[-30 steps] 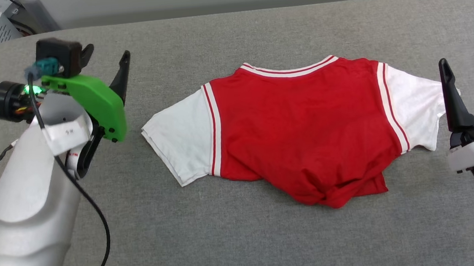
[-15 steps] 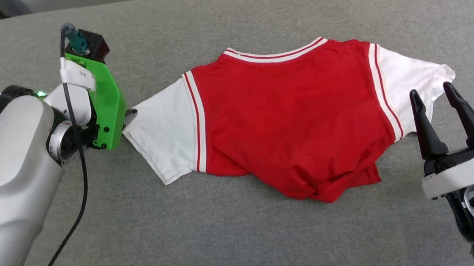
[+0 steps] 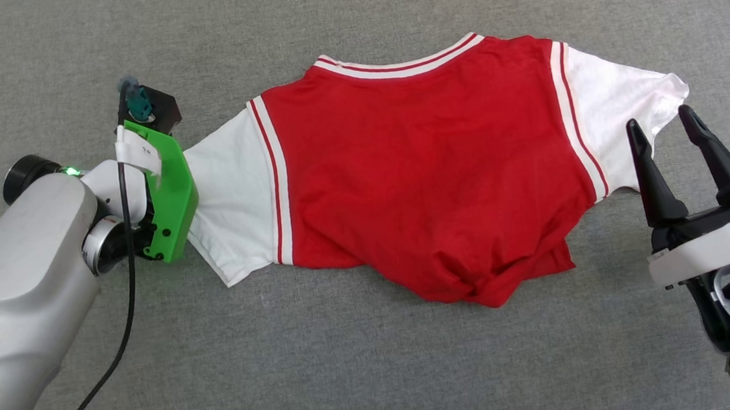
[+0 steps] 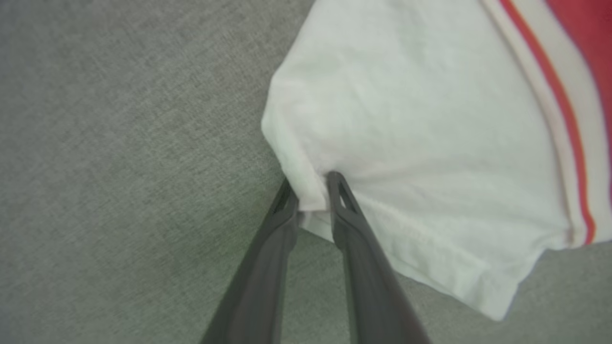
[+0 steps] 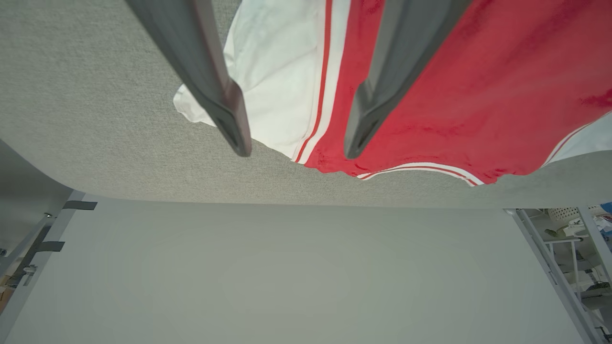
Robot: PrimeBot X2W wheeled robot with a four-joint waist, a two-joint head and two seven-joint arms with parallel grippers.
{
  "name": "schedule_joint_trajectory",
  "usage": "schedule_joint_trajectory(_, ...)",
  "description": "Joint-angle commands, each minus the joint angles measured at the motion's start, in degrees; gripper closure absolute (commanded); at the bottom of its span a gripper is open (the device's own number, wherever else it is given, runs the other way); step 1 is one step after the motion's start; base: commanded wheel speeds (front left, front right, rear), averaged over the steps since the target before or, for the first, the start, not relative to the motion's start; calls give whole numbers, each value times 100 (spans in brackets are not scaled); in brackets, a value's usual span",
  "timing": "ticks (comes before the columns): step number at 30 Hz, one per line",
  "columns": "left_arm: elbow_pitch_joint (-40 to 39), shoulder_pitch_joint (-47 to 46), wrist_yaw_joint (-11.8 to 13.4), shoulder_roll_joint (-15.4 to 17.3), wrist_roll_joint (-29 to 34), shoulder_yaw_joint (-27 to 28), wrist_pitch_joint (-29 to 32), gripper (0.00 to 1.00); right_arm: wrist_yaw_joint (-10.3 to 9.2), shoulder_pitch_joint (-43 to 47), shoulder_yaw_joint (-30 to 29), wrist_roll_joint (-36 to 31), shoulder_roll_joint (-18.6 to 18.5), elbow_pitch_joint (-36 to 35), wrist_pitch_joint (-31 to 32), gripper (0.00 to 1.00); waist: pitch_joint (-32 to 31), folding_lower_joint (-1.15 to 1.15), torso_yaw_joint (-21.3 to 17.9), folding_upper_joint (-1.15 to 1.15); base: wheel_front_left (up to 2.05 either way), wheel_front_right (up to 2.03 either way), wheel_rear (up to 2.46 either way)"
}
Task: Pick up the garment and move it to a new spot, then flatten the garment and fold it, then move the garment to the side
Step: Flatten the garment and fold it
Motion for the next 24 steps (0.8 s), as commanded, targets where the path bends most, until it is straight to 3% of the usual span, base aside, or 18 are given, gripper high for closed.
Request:
schedule_joint_trajectory(1, 75, 187, -15, -30, -43, -184, -155, 100, -3, -112, -51, -13, -63, -18, -13, 0, -74, 0, 60, 0, 0, 0, 0)
schedule_joint_trajectory(7, 76, 7, -15, 219, 75, -194, -1237, 100, -3, -282, -180, -78, -397, -46, -13, 0, -337, 0, 232, 0, 0, 0, 0)
schedule_joint_trajectory(14, -92, 99, 17, 456, -46, 92, -1995, 100, -3, -736, -345, -104, -1052, -119, 226, 0, -550, 0, 467, 0, 0, 0, 0)
schedule_joint_trajectory(15, -285, 194, 87, 551, -54, 147, -2146, 100, -3, -1026, -210, 105, -1396, -212, 764, 0, -566, 0, 557, 0, 0, 0, 0)
schedule_joint_trajectory(20, -654, 293, 244, 613, -23, 181, -2283, 100, -3, -1547, 287, 850, -2018, -72, 2227, 0, -470, 0, 693, 0, 0, 0, 0)
schedule_joint_trajectory(24, -903, 275, 365, 574, 58, 178, -2369, 100, -3, -1817, 975, 1852, -2718, 80, 3961, 0, -318, 0, 806, 0, 0, 0, 0)
